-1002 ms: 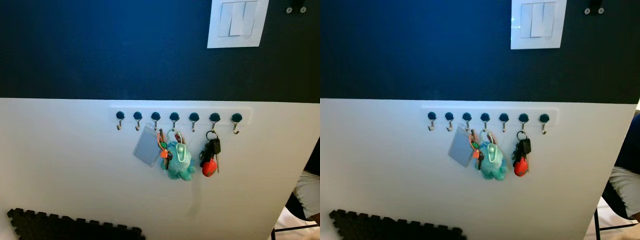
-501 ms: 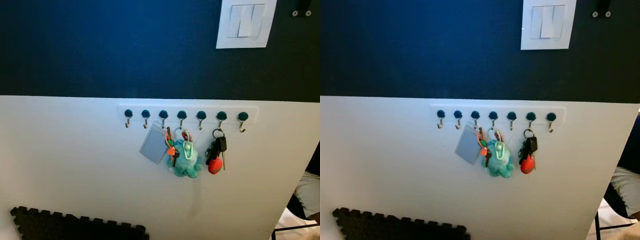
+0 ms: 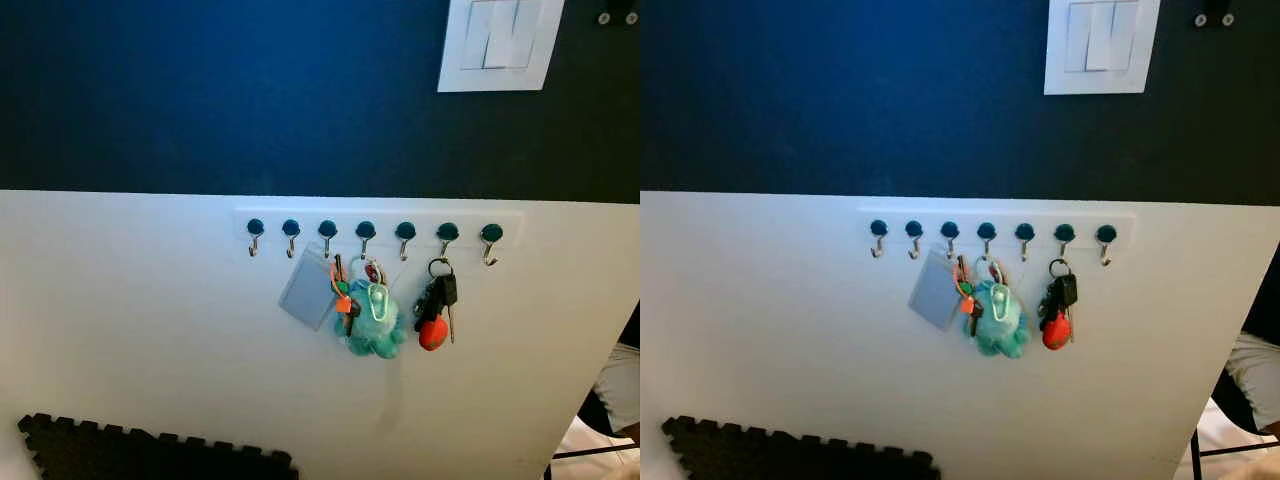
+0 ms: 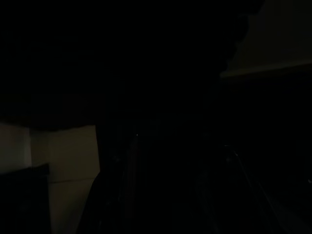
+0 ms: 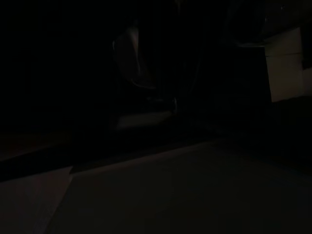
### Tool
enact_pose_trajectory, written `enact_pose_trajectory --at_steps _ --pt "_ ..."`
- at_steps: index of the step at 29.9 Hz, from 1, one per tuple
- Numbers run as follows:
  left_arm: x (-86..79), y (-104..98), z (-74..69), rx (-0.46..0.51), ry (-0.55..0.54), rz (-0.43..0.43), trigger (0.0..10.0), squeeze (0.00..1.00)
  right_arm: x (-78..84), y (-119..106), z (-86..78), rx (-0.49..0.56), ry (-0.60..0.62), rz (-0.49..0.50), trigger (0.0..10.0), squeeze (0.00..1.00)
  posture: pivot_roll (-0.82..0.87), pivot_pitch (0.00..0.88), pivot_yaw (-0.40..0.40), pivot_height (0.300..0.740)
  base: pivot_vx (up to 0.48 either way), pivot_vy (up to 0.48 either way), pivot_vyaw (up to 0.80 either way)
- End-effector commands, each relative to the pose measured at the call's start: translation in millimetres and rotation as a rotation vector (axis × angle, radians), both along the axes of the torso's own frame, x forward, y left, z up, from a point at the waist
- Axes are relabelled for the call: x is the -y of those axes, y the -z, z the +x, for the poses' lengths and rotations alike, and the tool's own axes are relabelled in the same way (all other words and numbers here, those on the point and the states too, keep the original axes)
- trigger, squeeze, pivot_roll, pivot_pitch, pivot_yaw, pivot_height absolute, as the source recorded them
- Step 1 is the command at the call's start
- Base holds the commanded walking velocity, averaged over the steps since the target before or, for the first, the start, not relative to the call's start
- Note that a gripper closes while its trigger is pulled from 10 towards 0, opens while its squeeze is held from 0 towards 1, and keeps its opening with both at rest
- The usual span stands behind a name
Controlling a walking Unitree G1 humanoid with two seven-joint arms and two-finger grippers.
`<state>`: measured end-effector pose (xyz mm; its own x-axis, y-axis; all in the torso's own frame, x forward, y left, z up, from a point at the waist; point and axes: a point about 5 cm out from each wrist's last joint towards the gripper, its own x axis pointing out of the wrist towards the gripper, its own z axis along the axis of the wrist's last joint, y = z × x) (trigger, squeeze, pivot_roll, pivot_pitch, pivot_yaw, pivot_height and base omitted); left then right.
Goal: Hang keys on a hook
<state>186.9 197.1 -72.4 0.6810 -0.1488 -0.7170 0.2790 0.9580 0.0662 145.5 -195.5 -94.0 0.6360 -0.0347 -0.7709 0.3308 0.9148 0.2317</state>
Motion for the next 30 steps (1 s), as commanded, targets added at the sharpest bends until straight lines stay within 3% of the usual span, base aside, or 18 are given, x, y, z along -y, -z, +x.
enact_pose_trajectory --at_steps 1,8,30 --pt "0.0 -1.5 2.3 0.011 -0.005 -0.005 10.0 0.0 -1.6 0.3 -0.5 0.004 0.01 0.007 10.0 0.0 0.06 0.003 0.041 0.74 0.0 0.0 0.0" --pt "2.8 -4.3 6.3 0.035 0.001 -0.018 10.0 0.0 -2.0 0.4 -0.2 0.002 0.014 0.015 10.0 0.0 0.06 0.003 0.04 0.74 0.0 0.0 0.0" --pt "5.8 -9.5 12.8 0.067 0.013 -0.029 10.0 0.0 -2.9 0.5 0.8 -0.003 0.018 0.026 10.0 0.0 0.06 0.009 0.04 0.74 -0.308 0.0 0.0"
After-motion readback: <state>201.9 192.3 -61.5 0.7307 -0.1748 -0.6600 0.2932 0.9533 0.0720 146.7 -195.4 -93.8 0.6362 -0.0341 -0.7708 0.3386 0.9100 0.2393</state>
